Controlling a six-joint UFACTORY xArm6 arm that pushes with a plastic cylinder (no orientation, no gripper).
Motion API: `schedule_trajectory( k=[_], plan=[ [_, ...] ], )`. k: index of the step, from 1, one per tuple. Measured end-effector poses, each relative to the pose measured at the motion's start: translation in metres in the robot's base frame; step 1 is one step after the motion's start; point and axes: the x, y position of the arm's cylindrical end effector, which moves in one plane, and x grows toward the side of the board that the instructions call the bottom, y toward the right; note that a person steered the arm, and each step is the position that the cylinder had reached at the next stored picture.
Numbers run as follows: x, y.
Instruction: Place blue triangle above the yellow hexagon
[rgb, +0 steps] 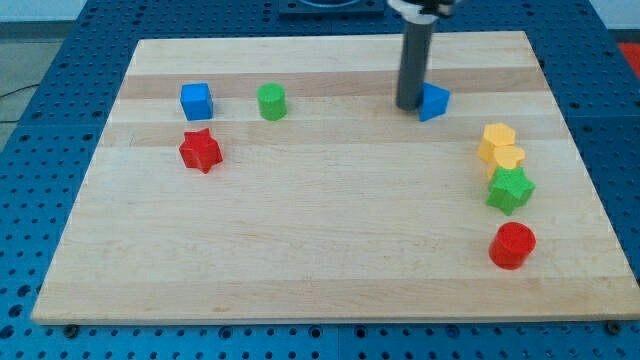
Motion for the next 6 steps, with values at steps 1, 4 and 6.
schedule_trajectory(
  k=[1, 4, 6],
  plan=[
    [0.022, 0.021],
    [-0.003, 0.015],
    [-0.005, 0.088]
  ],
)
